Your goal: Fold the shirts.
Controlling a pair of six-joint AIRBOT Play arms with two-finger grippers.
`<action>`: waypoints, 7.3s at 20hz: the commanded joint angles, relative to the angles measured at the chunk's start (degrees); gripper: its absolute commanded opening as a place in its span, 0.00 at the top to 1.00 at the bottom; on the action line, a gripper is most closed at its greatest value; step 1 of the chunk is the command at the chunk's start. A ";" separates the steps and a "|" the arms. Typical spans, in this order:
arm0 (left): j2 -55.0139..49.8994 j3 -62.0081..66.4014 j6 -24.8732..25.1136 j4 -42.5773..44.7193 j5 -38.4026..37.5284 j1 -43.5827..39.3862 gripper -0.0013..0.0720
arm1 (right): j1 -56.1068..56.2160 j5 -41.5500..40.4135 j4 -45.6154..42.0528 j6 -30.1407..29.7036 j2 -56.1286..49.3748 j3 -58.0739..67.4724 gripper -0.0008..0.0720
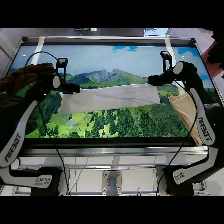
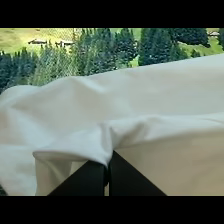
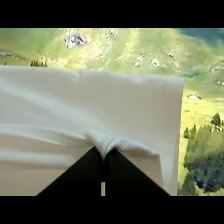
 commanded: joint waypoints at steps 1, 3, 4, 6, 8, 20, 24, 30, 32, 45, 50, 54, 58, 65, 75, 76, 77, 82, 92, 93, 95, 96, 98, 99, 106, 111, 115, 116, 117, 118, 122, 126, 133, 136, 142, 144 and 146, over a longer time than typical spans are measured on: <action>-7.23 1.42 -0.15 1.20 2.40 0.00 0.97 | 0.13 -5.84 2.45 0.22 -7.72 1.55 0.95; -9.44 1.42 -0.15 1.20 2.60 0.00 0.97 | 0.13 -5.60 2.49 0.22 -10.60 1.55 0.95; -10.23 1.42 -0.15 1.22 2.62 0.00 0.97 | 0.13 -5.27 2.47 0.22 -11.61 1.53 0.95; -11.21 1.42 -0.17 1.22 2.67 0.00 0.97 | 0.13 -5.01 2.49 0.20 -12.52 1.53 0.94; -11.17 1.51 -0.20 1.20 2.36 0.00 0.96 | 0.13 -4.59 2.47 0.00 -12.28 2.01 0.94; 3.02 9.60 1.31 -5.60 4.50 -0.13 0.24 | -11.08 16.04 8.74 0.04 -6.49 9.84 0.27; 1.44 9.57 14.60 -16.74 5.53 -1.97 0.24 | -17.07 20.50 23.45 -1.95 -13.29 8.92 0.14; -0.66 9.57 23.69 -19.41 6.73 -4.79 0.24 | -16.52 20.06 24.28 -4.92 -18.91 8.92 0.14; -0.76 9.57 25.42 -19.85 8.50 -5.86 0.24 | -16.15 19.85 24.04 -4.98 -19.76 8.92 0.14; -12.17 9.60 20.96 -28.50 5.31 -11.54 0.96 | -10.69 29.35 41.62 -13.29 -18.27 13.70 0.94; -17.18 9.60 14.56 -29.62 1.79 -13.07 0.97 | -7.80 30.08 41.05 -10.34 -9.81 18.18 0.94; -18.08 9.94 14.71 -32.15 2.16 -13.09 0.96 | -1.81 30.03 39.30 -8.31 -6.97 21.97 0.94; -16.50 17.62 15.19 -27.82 -4.66 -10.78 0.96 | 5.31 27.54 37.92 -7.02 -6.97 24.46 0.94; -0.39 26.25 7.82 1.95 -17.40 2.60 0.96 | 21.77 9.94 30.56 -4.26 -7.78 24.74 0.95; 4.24 23.85 7.56 1.01 -22.58 13.90 0.96 | 42.29 -24.98 53.66 -8.48 -25.07 24.74 0.94; 4.22 23.34 7.63 0.04 -22.32 13.90 0.96 | 42.97 -27.32 55.49 -8.63 -25.81 24.74 0.86; 4.22 22.82 7.82 -1.07 -21.90 13.90 0.96 | 43.17 -29.55 56.81 -8.59 -26.08 24.74 0.47; 4.22 21.20 9.29 -2.23 -21.68 13.90 0.96 | 33.88 -20.61 50.93 -10.47 -22.40 24.76 0.16; 4.22 21.11 9.27 -5.22 -19.26 13.88 0.96 | 15.23 11.89 30.21 7.28 -23.98 19.02 0.05; 4.22 21.11 9.29 -4.96 -19.23 13.90 0.96 | 15.87 11.15 30.60 7.23 -24.55 19.04 0.04; 4.22 21.11 9.27 -5.01 -19.08 13.88 0.96 | 17.29 9.31 31.78 7.15 -25.46 19.08 0.04; 4.22 21.11 9.27 -5.05 -18.93 13.88 0.96 | 17.92 8.48 33.48 6.88 -26.10 19.06 0.04; 4.22 21.11 9.29 -5.03 -18.95 13.88 0.96 | 19.54 6.86 40.09 4.96 -27.91 19.08 0.05; 4.22 21.11 9.31 -5.03 -18.95 13.88 0.96 | 20.39 5.97 43.65 3.91 -28.70 19.08 0.05; 4.22 21.11 10.10 -4.98 -19.04 13.88 0.96 | 24.72 3.34 56.15 1.22 -30.67 19.21 0.78; 4.22 21.11 10.82 -4.90 -19.15 13.88 0.96 | 18.03 6.40 67.95 -7.61 -28.39 23.89 0.95; 4.22 21.11 10.75 -5.03 -19.23 13.88 0.96 | 6.40 8.68 51.54 -2.08 -18.01 25.16 0.95; 4.22 21.11 10.71 -5.20 -19.26 13.90 0.96 | 2.71 10.62 44.76 1.42 -14.84 25.16 0.95; 4.22 21.11 10.62 -5.44 -19.34 13.88 0.96 | -0.90 13.07 38.82 4.35 -11.91 25.16 0.95; 4.22 21.11 10.60 -5.95 -19.56 13.88 0.96 | -4.96 16.41 33.05 6.56 -8.87 25.16 0.95; 4.22 21.11 10.60 -8.72 -19.85 13.86 0.96 | -21.24 31.50 20.87 10.01 -0.22 25.16 0.95; 4.22 21.11 10.60 -14.01 -19.85 13.86 0.96 | -34.07 47.28 7.82 10.78 3.87 25.00 0.95; 4.22 21.11 10.60 -18.47 -21.62 13.77 0.96 | -39.98 50.93 -17.66 10.27 8.52 12.92 0.95; 4.22 21.11 10.60 -18.47 -21.73 13.20 0.96 | -39.87 50.64 -23.96 10.56 8.61 1.95 0.95; 4.22 21.11 10.60 -18.43 -21.05 11.15 0.96 | -39.87 38.42 -26.62 13.55 8.61 -19.87 0.91; 4.22 21.11 10.62 -18.25 -21.07 10.51 0.96 | -39.87 35.45 -24.83 13.53 8.61 -24.26 0.74; 4.22 21.11 10.62 -18.27 -21.07 10.25 0.96 | -39.87 37.83 -24.65 13.03 8.79 -24.74 0.48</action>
